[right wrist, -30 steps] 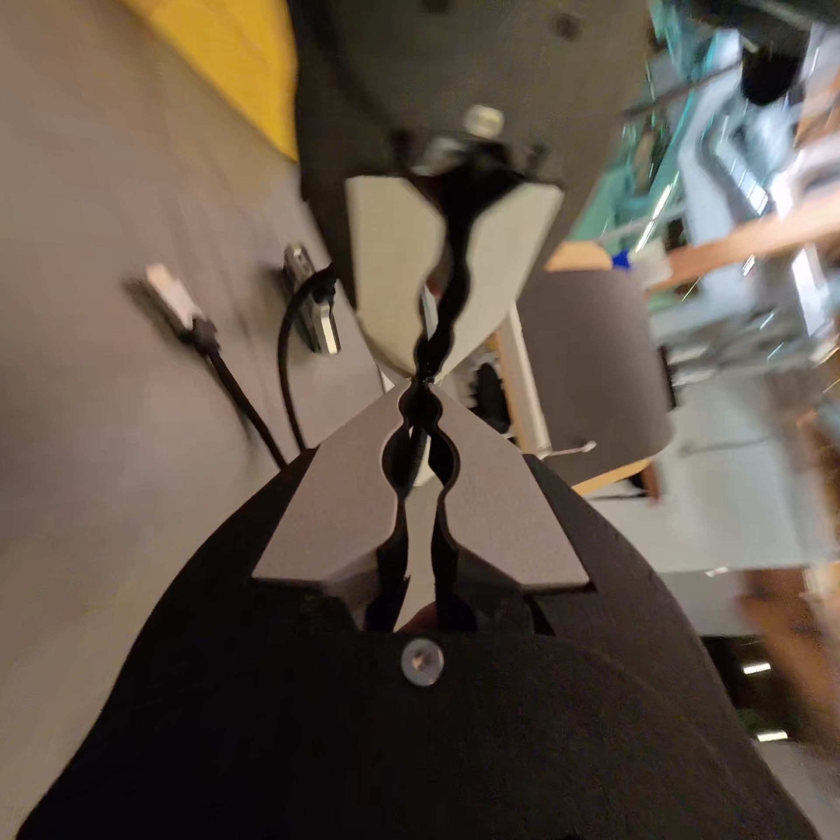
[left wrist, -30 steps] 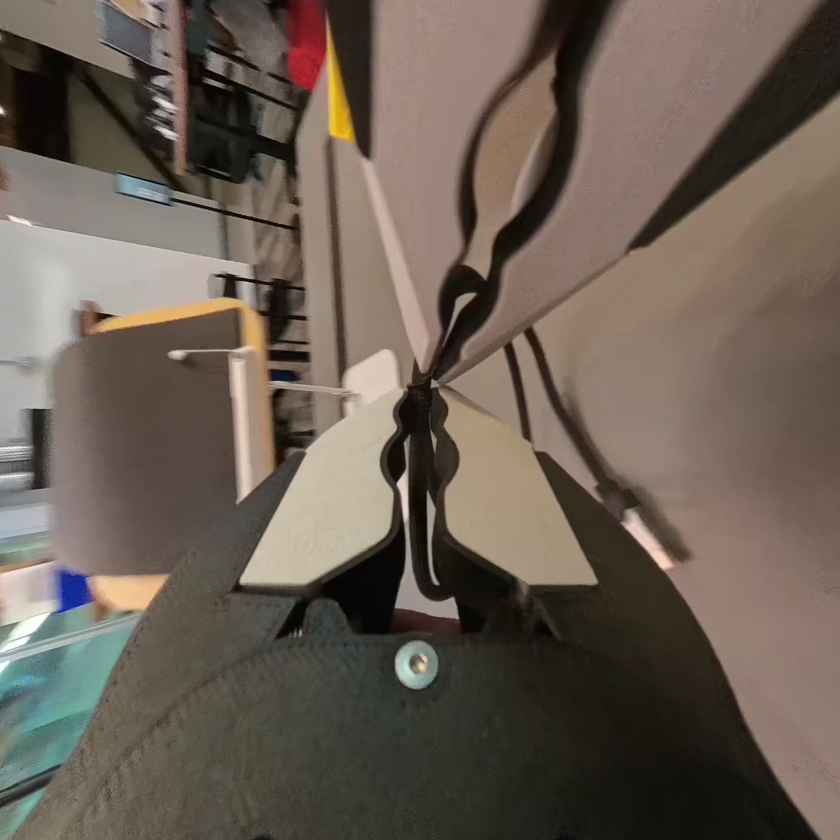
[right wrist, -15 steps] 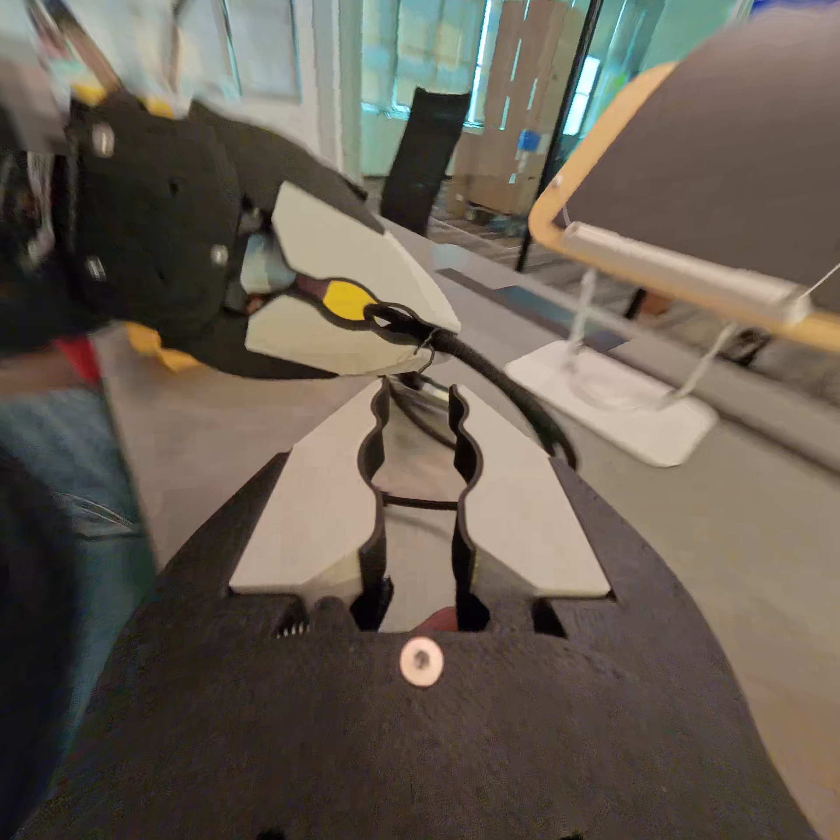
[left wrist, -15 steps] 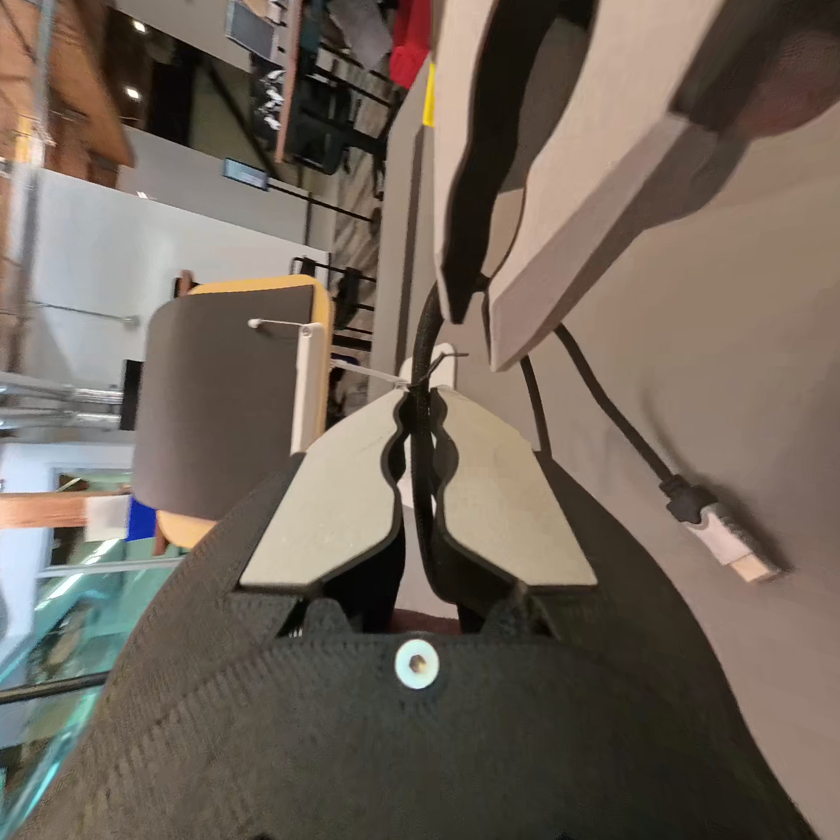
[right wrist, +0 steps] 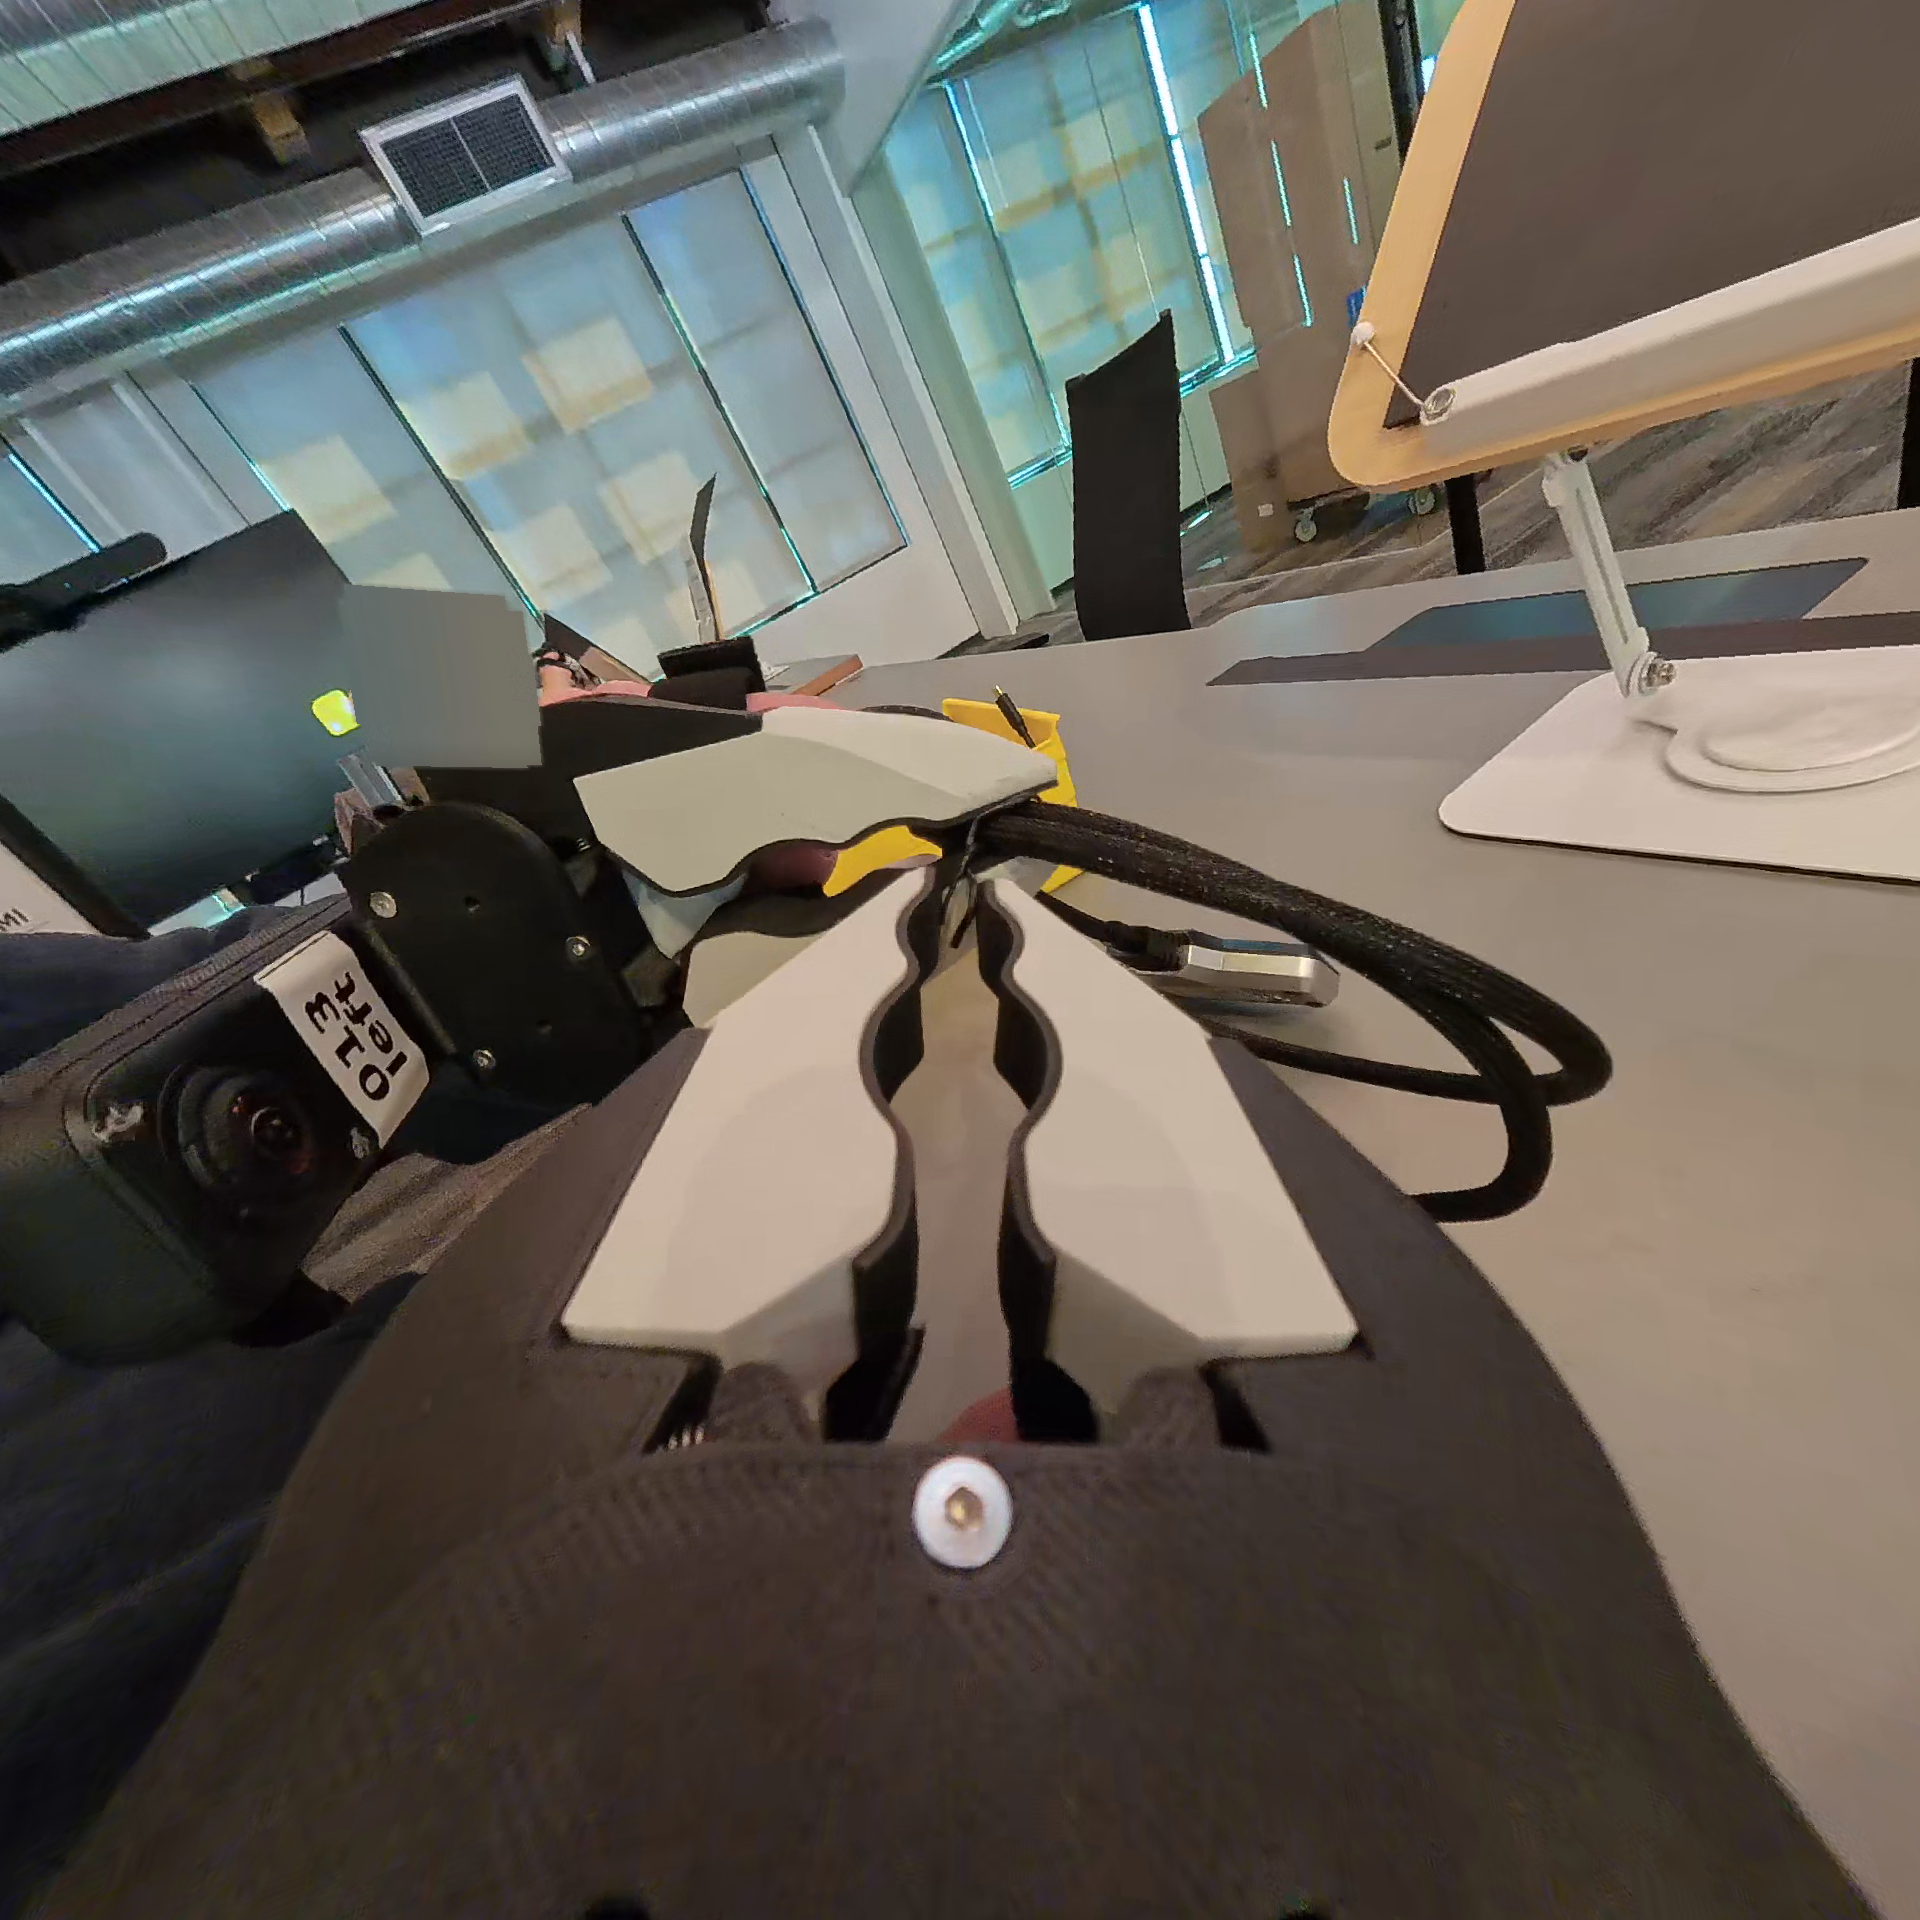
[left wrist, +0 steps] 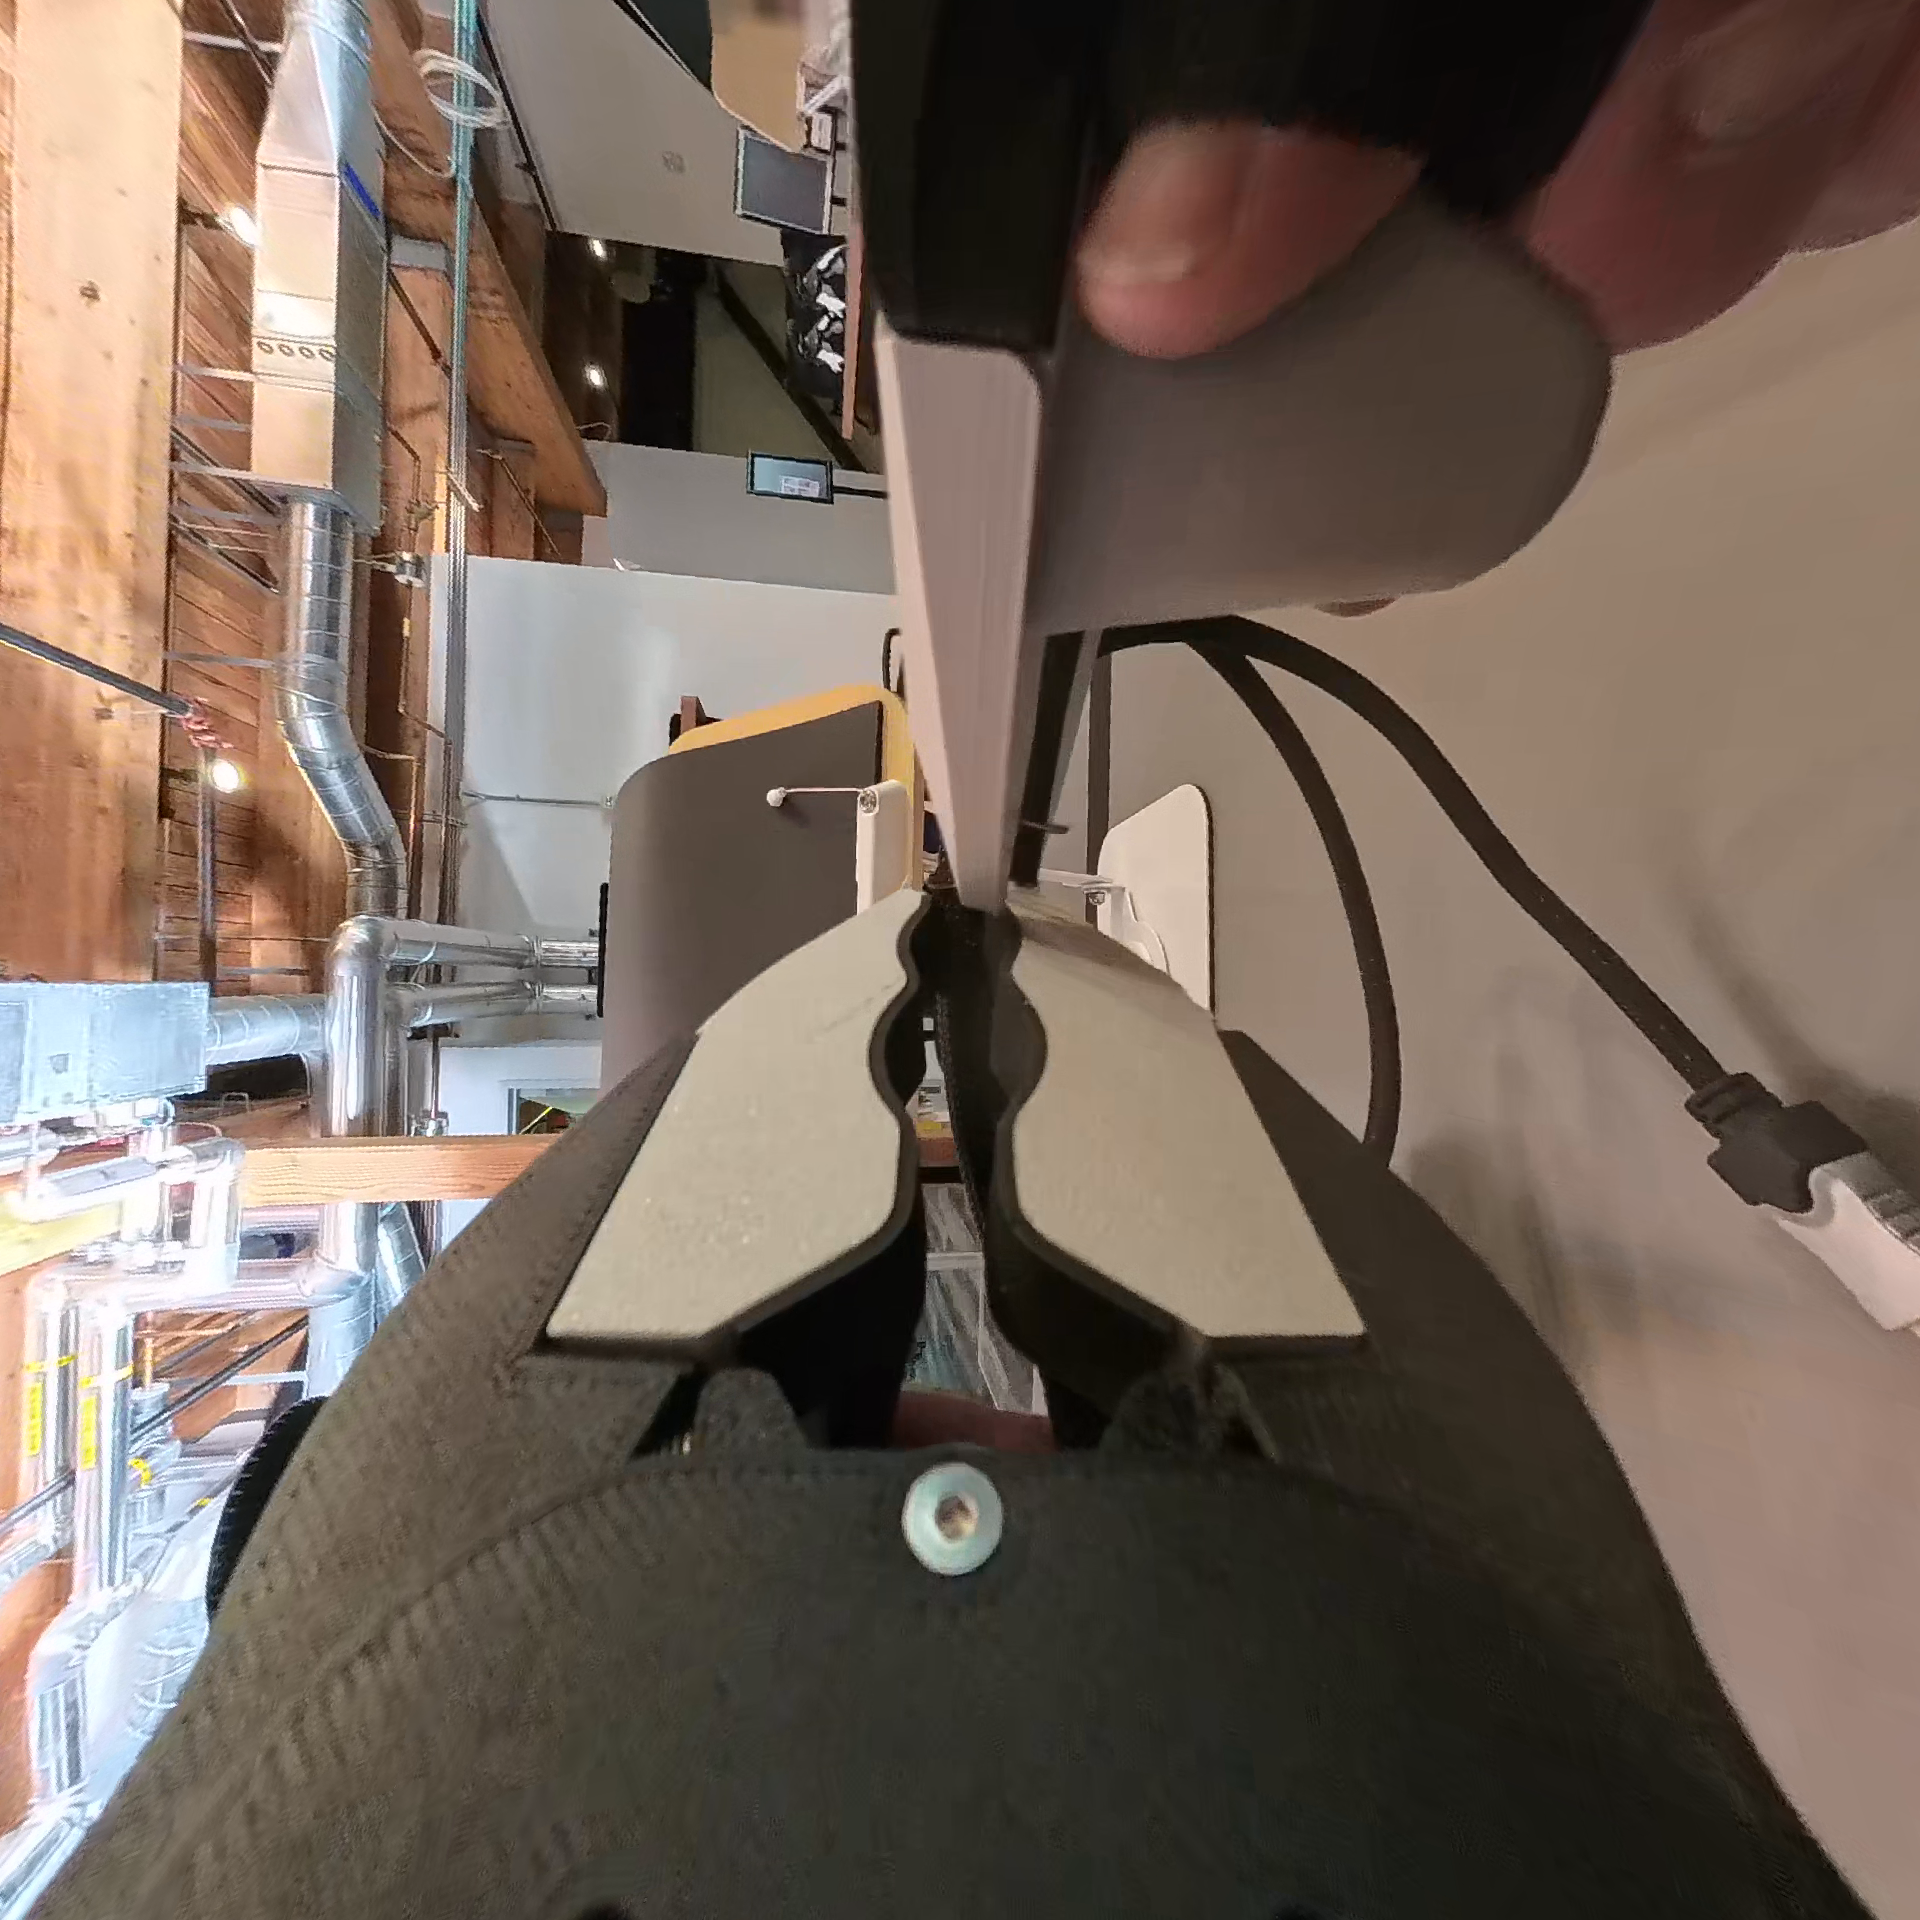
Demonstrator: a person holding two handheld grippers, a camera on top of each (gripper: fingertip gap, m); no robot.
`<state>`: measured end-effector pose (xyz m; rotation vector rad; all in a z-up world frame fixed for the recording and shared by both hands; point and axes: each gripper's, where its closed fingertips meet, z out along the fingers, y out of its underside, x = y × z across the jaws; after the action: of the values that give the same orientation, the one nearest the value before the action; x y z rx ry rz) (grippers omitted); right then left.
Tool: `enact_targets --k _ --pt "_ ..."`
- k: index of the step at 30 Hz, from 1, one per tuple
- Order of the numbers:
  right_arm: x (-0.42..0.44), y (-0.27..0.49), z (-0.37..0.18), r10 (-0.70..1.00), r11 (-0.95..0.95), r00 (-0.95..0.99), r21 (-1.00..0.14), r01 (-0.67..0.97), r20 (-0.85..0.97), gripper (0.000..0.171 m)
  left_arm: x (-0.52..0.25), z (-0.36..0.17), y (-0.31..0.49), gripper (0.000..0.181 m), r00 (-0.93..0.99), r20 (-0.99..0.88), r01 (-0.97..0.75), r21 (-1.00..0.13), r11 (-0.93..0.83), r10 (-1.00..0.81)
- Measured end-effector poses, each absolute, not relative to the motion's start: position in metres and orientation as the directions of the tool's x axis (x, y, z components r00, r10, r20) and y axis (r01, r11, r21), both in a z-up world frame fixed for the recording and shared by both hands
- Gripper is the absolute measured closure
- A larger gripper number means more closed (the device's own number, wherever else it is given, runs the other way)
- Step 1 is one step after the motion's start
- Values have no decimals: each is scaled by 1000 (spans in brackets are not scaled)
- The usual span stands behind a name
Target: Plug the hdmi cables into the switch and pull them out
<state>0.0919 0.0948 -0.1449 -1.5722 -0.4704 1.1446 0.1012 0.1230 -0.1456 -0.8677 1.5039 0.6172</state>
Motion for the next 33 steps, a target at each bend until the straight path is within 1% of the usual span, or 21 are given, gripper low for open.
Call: enact_targets --k 3,5,8,10,11,12,13,14,15,18,19,20,21,22,23,24,26,28,30,31,33 --pt "92 96 -146 785 -307 485 -922 -235 -386 171 101 -146 123 175 14 -985 -810 -112 576 -172" --pt "93 97 -148 788 -254 536 -953 -165 -303 171 101 -147 123 175 13 -982 -813 -119 570 -187" --pt "96 100 -151 766 -109 640 -993 42 -57 171 101 -151 125 175 14 -971 -820 -149 553 -240" --pt "98 102 -152 718 15 675 -973 230 171 171 101 -152 125 175 26 -957 -820 -186 541 -290" --pt "100 103 -152 663 100 669 -925 366 336 171 102 -153 126 175 28 -948 -821 -202 534 -316" --pt "102 105 -151 570 199 621 -824 531 538 171 102 -154 125 175 30 -938 -822 -219 525 -345" --pt "103 105 -148 439 289 517 -661 693 735 171 103 -155 125 175 41 -922 -820 -250 514 -384" --pt "104 105 -146 309 338 392 -485 807 867 171 104 -155 124 174 60 -896 -815 -298 497 -439" --pt "103 104 -144 225 358 304 -369 858 926 171 105 -156 123 174 75 -865 -809 -344 477 -496" --pt "102 102 -140 122 419 188 -223 880 974 171 105 -157 119 174 129 -752 -771 -486 412 -646" --pt "102 101 -138 108 432 177 -206 878 978 171 106 -156 117 174 145 -716 -758 -524 389 -683" --pt "102 101 -137 122 445 199 -233 865 972 171 106 -156 116 174 154 -699 -750 -543 377 -699" --pt "102 101 -136 168 452 254 -303 839 953 171 106 -154 116 174 159 -699 -746 -548 379 -697" --pt "103 102 -136 233 444 321 -394 804 918 166 106 -153 117 175 165 -712 -746 -543 386 -682" --pt "105 104 -136 304 419 392 -492 763 868 156 104 -151 120 175 172 -742 -755 -522 397 -649" --pt "107 104 -136 381 384 466 -596 706 798 155 103 -148 124 175 171 -780 -765 -490 418 -602" --pt "108 102 -137 549 279 599 -803 526 583 159 101 -145 127 175 178 -823 -769 -458 445 -540" --pt "106 99 -138 677 140 661 -938 316 323 156 101 -143 127 175 176 -861 -773 -421 475 -477" --pt "104 97 -140 761 -29 647 -994 102 44 150 101 -141 128 175 169 -893 -780 -380 498 -417" --pt "101 96 -139 788 -107 609 -994 0 -85 147 101 -140 128 175 168 -904 -779 -366 509 -394" --pt "98 94 -137 808 -234 518 -960 -157 -281 147 101 -139 128 175 158 -926 -784 -329 527 -342"
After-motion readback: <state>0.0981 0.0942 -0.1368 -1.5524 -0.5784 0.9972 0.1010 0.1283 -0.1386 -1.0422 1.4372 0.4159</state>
